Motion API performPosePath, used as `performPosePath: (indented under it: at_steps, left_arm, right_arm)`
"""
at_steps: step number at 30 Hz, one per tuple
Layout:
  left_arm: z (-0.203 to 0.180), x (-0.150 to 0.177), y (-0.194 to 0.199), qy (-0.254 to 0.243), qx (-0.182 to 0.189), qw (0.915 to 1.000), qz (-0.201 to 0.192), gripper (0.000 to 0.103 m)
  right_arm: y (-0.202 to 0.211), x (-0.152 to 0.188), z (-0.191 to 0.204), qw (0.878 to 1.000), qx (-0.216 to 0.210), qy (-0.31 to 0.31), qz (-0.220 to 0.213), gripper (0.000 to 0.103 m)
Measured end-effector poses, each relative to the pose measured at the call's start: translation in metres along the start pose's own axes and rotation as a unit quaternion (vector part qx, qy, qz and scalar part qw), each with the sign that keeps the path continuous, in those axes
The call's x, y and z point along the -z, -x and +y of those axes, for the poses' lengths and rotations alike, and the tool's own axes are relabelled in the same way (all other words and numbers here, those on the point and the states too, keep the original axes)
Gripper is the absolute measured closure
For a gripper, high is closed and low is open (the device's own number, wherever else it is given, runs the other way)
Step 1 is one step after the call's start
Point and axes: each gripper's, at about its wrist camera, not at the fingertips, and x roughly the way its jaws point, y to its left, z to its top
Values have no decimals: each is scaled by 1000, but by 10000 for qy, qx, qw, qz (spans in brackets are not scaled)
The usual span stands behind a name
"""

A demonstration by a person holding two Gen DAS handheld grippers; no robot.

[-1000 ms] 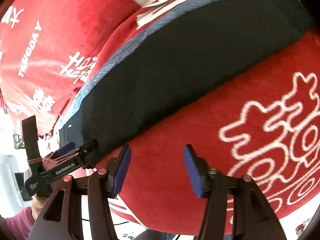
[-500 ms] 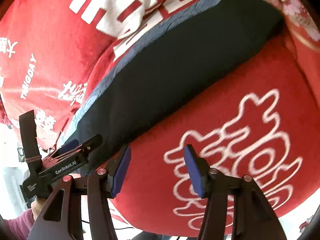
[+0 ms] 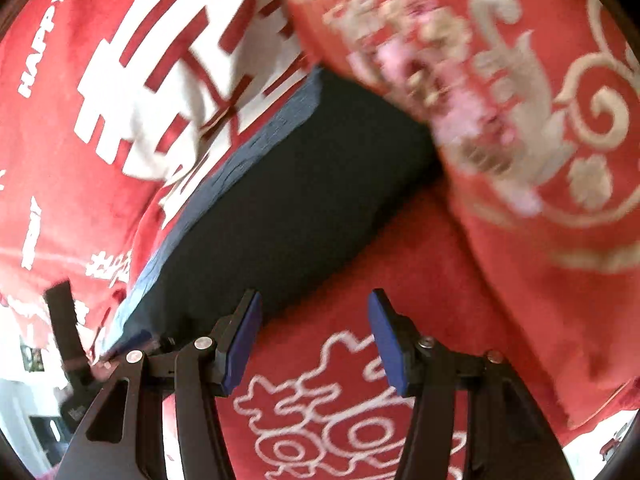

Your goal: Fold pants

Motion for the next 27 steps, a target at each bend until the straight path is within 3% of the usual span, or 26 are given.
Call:
performPosePath:
  at_steps: [3,4,5,6,7,11,15,17,19,20,27]
  left_arm:
    - [7,1,-2,210,210,9996,-8,0]
    - [7,2,-2,195,217,9996,-21,0]
    - [6,2,-2,172,196,9997,-34,0]
    - [5,2,-1,153,159,9998,-33,0]
    - [4,1,-1,140,122,9998,-26,0]
    - [3,3,0,191,107,9998,-31,0]
    - [2,5,0,226,97,9997,-42,0]
    - [2,5,0,225,93,9997,-44,0]
    - [1,7,-1,221,101,9997,-56,0]
    - [1,7,-1,218,101,9997,-68,0]
    - [3,7,-4,194,96,9997,-76,0]
  right_arm:
    - [-3,-10,-8,9998,2,-184,-118,44]
    - [-5,-13,-10,9997,-11,-223,-142,50]
    - [-8,-18,-11,9996,-28,-233,-170,63]
    - [-11,-23,-10,9997,43,-188,-149,94]
    - [-12,-28,-6,9996,219,-110,-163,95]
    - [-2,-36,12,9978,280,396,-443,95]
    - [-15,-32,-7,9992,349,164,-86,93]
    - [-12,-27,-16,9998,204,31,-77,84]
    - [-8,-17,-17,9999,42,103,-45,63]
    - [-7,-13,-18,10000,-66,70,-13,59]
    - [-13,1,-31,9980,-579,-255,-25,57]
